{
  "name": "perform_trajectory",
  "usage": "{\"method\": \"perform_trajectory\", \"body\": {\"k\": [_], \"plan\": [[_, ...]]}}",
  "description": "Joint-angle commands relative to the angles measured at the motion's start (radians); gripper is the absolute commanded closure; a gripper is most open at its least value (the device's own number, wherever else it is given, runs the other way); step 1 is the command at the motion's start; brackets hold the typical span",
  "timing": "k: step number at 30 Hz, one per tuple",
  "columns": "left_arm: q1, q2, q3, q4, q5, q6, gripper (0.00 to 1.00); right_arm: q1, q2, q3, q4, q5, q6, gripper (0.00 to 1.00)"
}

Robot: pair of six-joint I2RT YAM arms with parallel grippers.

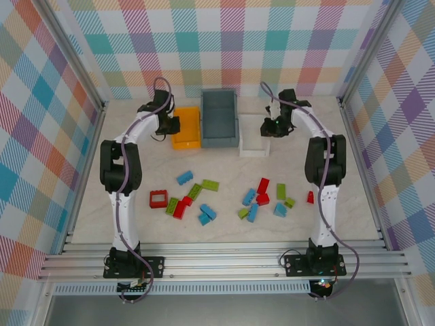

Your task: Sort the legos into containers by color

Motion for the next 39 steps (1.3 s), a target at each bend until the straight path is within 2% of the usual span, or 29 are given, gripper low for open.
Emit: {"method": "perform_trajectory", "body": {"k": [1,5,9,13,18,20,22,24,28,31,34,37,39], "plan": [[-0.081,-0.074,-0.096,0.022,0.049,0.009,1.00,0.038,-0.122,-0.123,0.057,-0.031,0.015,0.80],[-0.097,-0.144,-0.207,0.072,0.043,-0.041,1.00,0.022,-0.208,-0.271,0.108,0.022,0.058,0.80],[-0.097,-0.181,-0.245,0.066,-0.020,-0.063,1.00,-0.019,-0.235,-0.315,0.118,0.074,0.098,0.81],[-0.091,-0.175,-0.223,0.038,-0.067,-0.042,1.00,-0.049,-0.222,-0.278,0.099,0.077,0.092,0.80],[-0.068,-0.152,-0.192,0.016,-0.074,-0.036,1.00,-0.051,-0.139,-0.176,0.038,0.083,0.075,0.77],[-0.064,-0.142,-0.180,0.004,-0.075,-0.034,0.91,-0.051,-0.132,-0.169,0.035,0.086,0.082,0.71],[-0.064,-0.141,-0.174,-0.009,-0.073,-0.038,0.76,-0.052,-0.146,-0.178,0.040,0.102,0.096,0.61],[-0.064,-0.158,-0.180,-0.011,-0.075,-0.049,0.65,-0.051,-0.178,-0.196,0.047,0.121,0.105,0.55],[-0.064,-0.224,-0.197,-0.018,-0.093,-0.085,0.54,-0.051,-0.264,-0.214,0.039,0.186,0.133,0.46],[-0.068,-0.302,-0.218,-0.026,-0.113,-0.134,0.48,-0.054,-0.371,-0.248,0.027,0.277,0.182,0.36],[-0.081,-0.410,-0.280,0.002,-0.114,-0.189,0.41,-0.060,-0.495,-0.320,0.010,0.373,0.259,0.31],[-0.134,-0.541,-0.380,0.068,-0.072,-0.267,0.29,-0.065,-0.648,-0.458,-0.030,0.485,0.377,0.26],[-0.221,-0.620,-0.445,0.103,-0.075,-0.318,0.26,-0.085,-0.760,-0.585,-0.050,0.520,0.466,0.22]]}}
